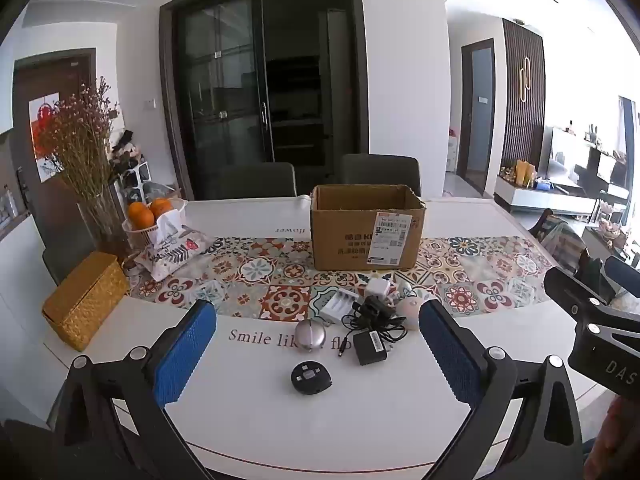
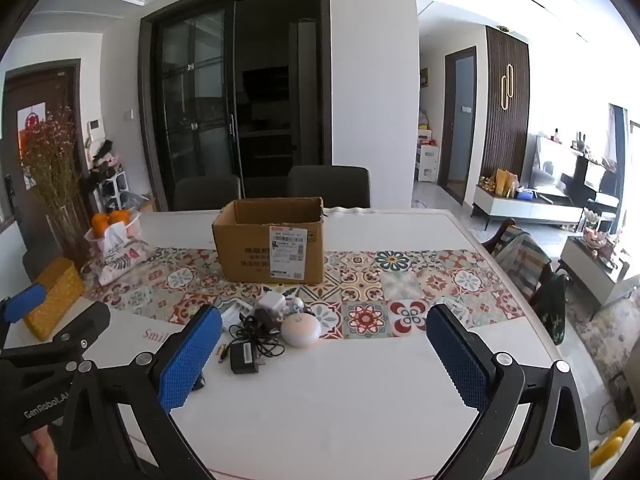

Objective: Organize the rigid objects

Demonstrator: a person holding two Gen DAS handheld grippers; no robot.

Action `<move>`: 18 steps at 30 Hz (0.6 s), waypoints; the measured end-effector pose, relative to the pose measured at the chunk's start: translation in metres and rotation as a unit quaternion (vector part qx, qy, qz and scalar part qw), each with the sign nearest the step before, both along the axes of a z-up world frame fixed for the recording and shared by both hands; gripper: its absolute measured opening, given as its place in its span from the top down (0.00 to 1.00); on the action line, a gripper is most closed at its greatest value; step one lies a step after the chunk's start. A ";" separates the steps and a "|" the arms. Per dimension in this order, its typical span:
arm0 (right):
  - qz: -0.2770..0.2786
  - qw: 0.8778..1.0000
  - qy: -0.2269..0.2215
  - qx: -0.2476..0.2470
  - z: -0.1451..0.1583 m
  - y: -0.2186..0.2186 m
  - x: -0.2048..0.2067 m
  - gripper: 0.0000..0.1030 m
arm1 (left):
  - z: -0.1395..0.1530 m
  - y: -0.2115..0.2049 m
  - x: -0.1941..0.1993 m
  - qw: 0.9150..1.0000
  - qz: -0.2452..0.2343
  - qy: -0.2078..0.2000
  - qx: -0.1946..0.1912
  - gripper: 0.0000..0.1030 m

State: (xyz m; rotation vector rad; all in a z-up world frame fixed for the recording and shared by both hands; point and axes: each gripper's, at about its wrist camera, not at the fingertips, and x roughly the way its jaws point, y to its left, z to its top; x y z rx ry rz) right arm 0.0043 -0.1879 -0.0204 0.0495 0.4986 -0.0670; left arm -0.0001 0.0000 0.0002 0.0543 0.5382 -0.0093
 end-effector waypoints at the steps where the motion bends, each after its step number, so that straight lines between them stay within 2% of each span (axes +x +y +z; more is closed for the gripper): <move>1: -0.001 1.000 -0.001 0.002 0.000 -0.001 0.000 0.01 | 0.000 0.000 0.000 1.000 0.002 -0.001 -0.001 0.00; 8: 0.000 1.000 0.000 0.004 0.002 -0.012 -0.003 0.01 | -0.001 -0.005 -0.001 1.000 -0.002 0.000 -0.002 0.00; 18: -0.003 1.000 0.000 -0.009 0.000 -0.004 0.000 0.00 | 0.002 -0.003 -0.005 1.000 0.015 -0.016 -0.005 0.00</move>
